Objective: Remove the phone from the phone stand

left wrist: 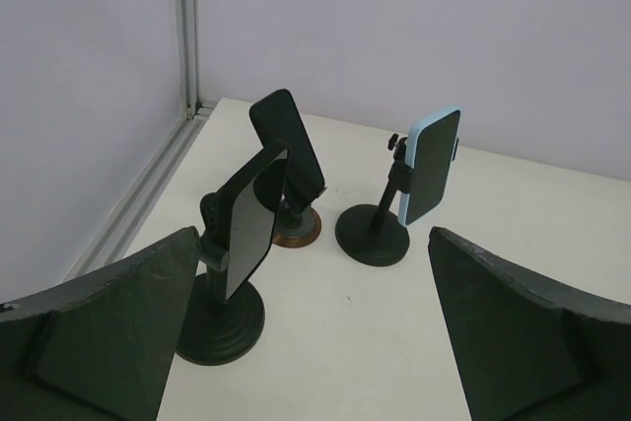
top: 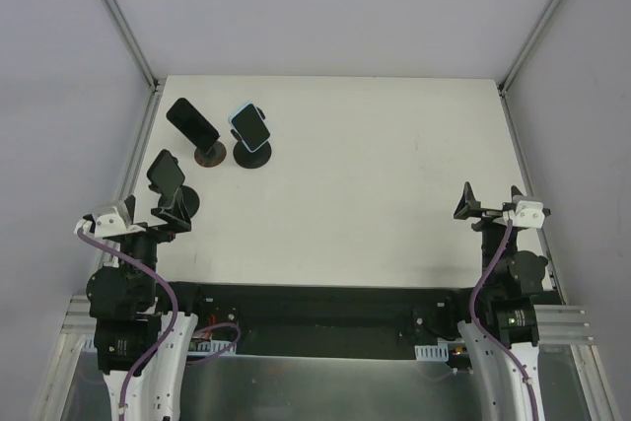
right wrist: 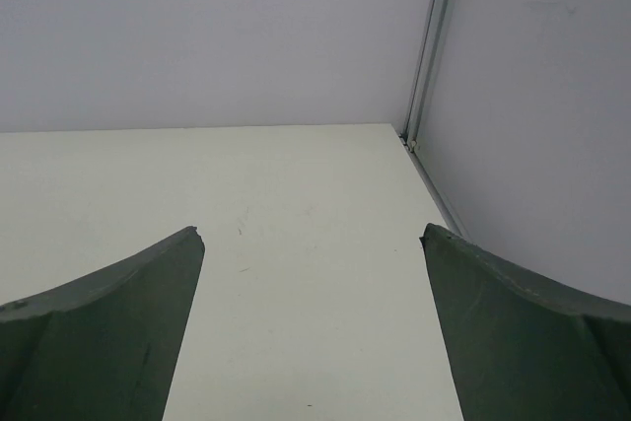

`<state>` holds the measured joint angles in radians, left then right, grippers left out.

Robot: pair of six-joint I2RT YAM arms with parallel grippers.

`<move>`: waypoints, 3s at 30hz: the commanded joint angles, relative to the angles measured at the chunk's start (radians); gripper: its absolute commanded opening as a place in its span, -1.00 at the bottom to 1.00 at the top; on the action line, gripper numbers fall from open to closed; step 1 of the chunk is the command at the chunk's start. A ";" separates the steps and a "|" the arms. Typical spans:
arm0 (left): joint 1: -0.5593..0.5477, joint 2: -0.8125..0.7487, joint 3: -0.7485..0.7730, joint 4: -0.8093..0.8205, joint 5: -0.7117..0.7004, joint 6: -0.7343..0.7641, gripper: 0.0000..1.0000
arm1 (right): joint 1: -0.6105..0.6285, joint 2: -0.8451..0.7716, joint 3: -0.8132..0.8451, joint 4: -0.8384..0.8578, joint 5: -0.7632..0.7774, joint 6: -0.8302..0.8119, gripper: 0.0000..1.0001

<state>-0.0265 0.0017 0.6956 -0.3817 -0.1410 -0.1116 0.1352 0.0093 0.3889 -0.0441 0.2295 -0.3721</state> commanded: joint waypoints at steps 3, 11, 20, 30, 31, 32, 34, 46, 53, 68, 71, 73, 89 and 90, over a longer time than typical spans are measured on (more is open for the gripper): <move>-0.003 -0.128 0.024 0.017 -0.019 -0.006 0.98 | 0.010 -0.086 0.016 0.027 0.027 -0.002 0.93; -0.003 0.080 0.113 -0.003 -0.051 -0.043 0.98 | 0.058 -0.092 0.010 0.029 0.022 0.006 0.93; -0.003 0.508 0.373 -0.206 -0.035 -0.010 0.98 | 0.132 -0.106 0.010 0.015 0.030 -0.002 0.93; 0.023 0.796 0.476 -0.358 -0.226 0.125 0.97 | 0.162 -0.118 0.001 0.021 0.044 -0.014 0.93; 0.058 0.808 0.478 -0.352 -0.224 0.133 0.98 | 0.165 -0.117 0.001 0.020 0.042 -0.014 0.93; 0.095 0.842 0.479 -0.347 -0.210 0.144 0.98 | 0.167 -0.118 0.001 0.020 0.044 -0.014 0.93; 0.134 0.877 0.498 -0.344 -0.168 0.162 0.98 | 0.170 -0.118 -0.001 0.020 0.042 -0.016 0.93; 0.188 1.034 0.552 -0.388 0.090 0.148 0.48 | 0.178 -0.117 -0.005 0.020 0.045 -0.024 0.93; 0.186 1.008 0.555 -0.390 0.188 0.167 -0.32 | 0.178 -0.108 -0.007 0.020 0.048 -0.025 0.93; 0.082 0.867 0.588 -0.393 0.477 -0.097 -1.00 | 0.178 -0.103 -0.010 0.029 0.041 -0.025 0.93; -0.131 0.876 0.613 -0.379 0.313 -0.181 -1.00 | 0.178 -0.100 -0.010 0.033 0.031 -0.025 0.93; -0.275 0.908 0.631 -0.364 0.220 -0.235 -1.00 | 0.178 -0.100 -0.010 0.035 0.030 -0.025 0.92; -0.917 1.416 0.932 -0.325 -0.555 -0.502 -1.00 | 0.178 -0.057 0.004 0.033 -0.047 -0.005 0.93; -0.928 1.431 0.947 -0.325 -0.578 -0.508 -1.00 | 0.179 -0.051 0.008 0.027 -0.067 0.001 0.93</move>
<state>-0.9138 1.4055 1.5276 -0.8055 -0.4828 -0.5419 0.3058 0.0093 0.3775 -0.0566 0.2192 -0.3851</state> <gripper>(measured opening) 0.105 0.961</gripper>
